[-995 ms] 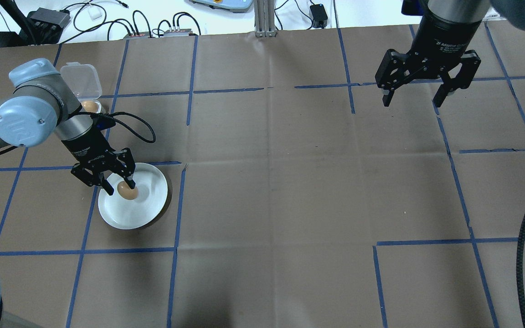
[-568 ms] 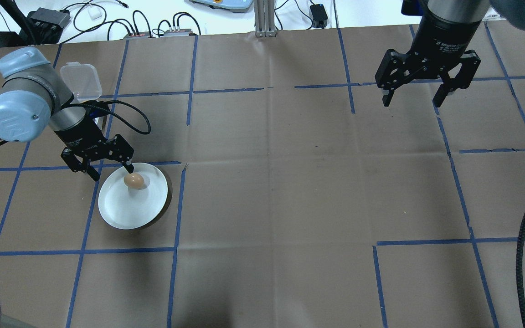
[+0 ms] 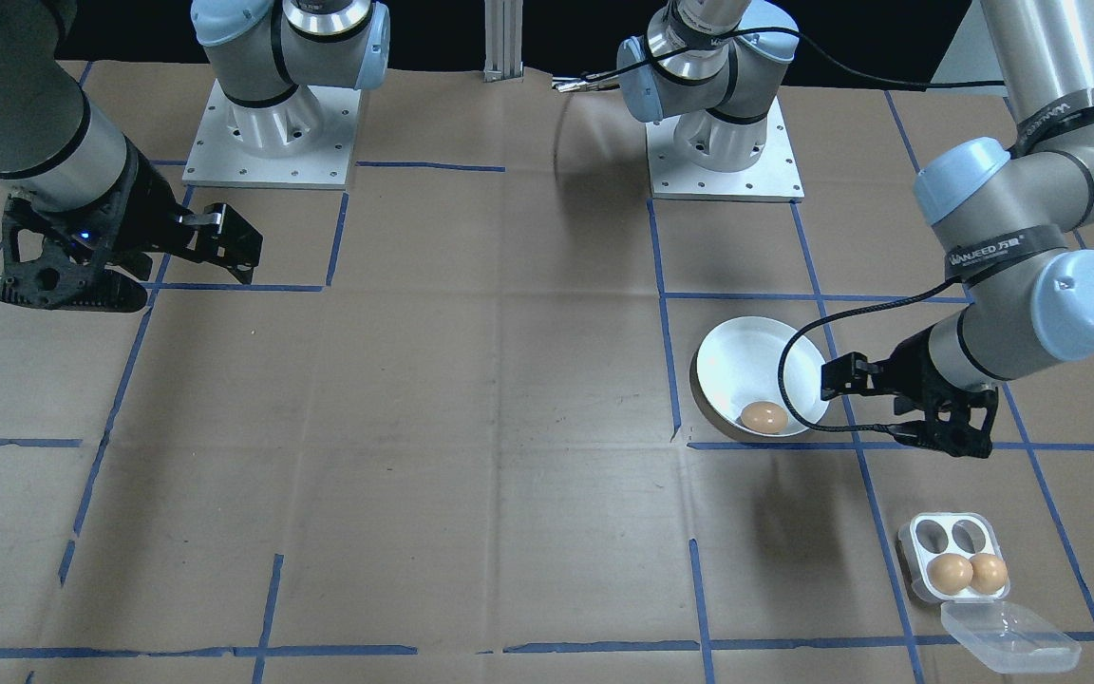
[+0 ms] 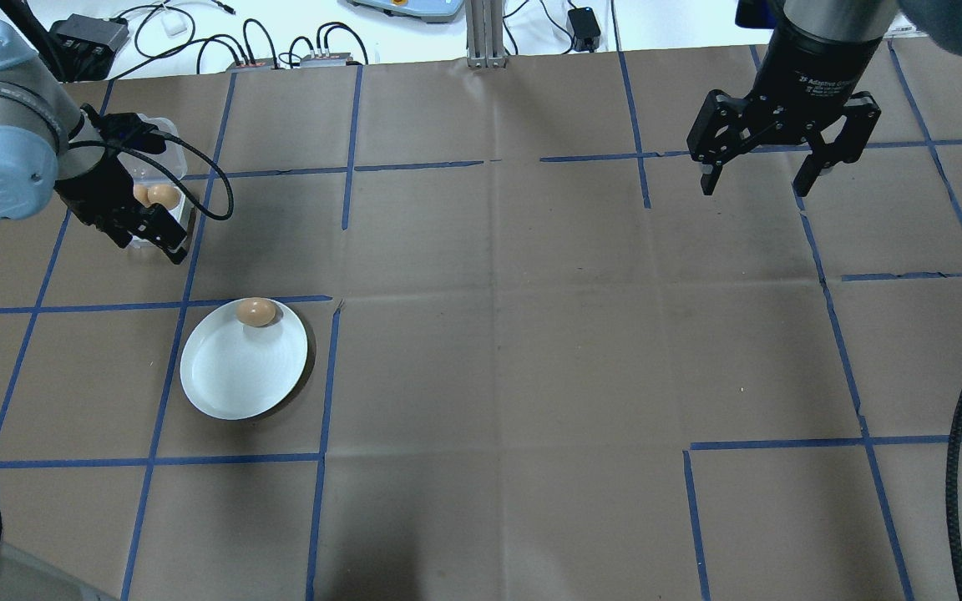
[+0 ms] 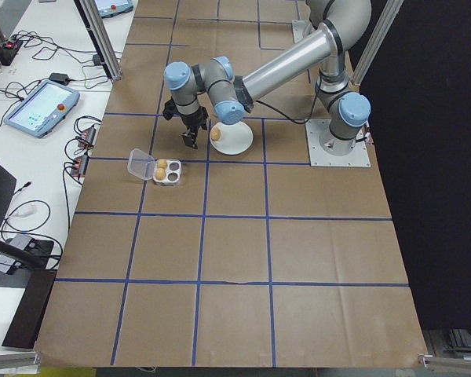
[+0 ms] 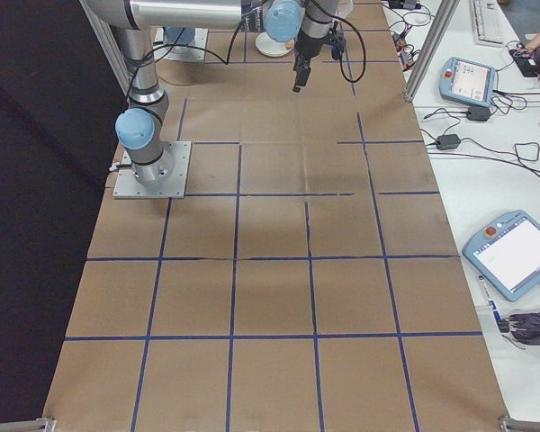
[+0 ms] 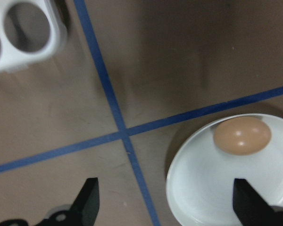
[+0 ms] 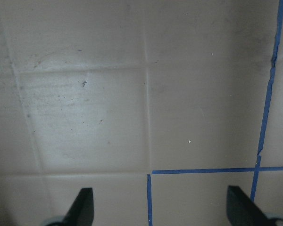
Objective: Place egg on plate
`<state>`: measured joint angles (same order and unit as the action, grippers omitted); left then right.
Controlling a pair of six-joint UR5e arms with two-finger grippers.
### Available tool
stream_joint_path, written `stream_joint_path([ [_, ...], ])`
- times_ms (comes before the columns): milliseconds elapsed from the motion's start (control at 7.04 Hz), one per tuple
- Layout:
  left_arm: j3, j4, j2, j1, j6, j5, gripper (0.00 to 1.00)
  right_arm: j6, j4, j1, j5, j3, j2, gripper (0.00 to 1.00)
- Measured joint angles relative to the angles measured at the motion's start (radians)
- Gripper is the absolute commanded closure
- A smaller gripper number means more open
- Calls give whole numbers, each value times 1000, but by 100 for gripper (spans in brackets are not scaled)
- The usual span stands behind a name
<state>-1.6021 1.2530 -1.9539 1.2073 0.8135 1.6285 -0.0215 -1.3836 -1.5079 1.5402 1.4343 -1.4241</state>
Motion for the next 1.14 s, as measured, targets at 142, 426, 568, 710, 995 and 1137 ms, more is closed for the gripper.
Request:
stream_joint_path([
  [142, 73, -6, -48, -11, 158, 6, 1, 0, 0, 0, 0, 0, 0, 0],
  [426, 195, -21, -138, -23, 443, 4, 1, 0, 0, 0, 0, 0, -1, 0],
  [568, 236, -28, -168, -27, 547, 1, 1, 0, 0, 0, 0, 0, -1, 0],
  [710, 256, -31, -187, -30, 628, -1, 1, 0, 0, 0, 0, 0, 0, 0],
  [995, 260, -75, -214, -32, 726, -4, 1, 0, 0, 0, 1, 0, 0, 0],
  [1137, 257, -120, -230, -33, 786, -5, 1, 0, 0, 0, 0, 0, 0, 0],
])
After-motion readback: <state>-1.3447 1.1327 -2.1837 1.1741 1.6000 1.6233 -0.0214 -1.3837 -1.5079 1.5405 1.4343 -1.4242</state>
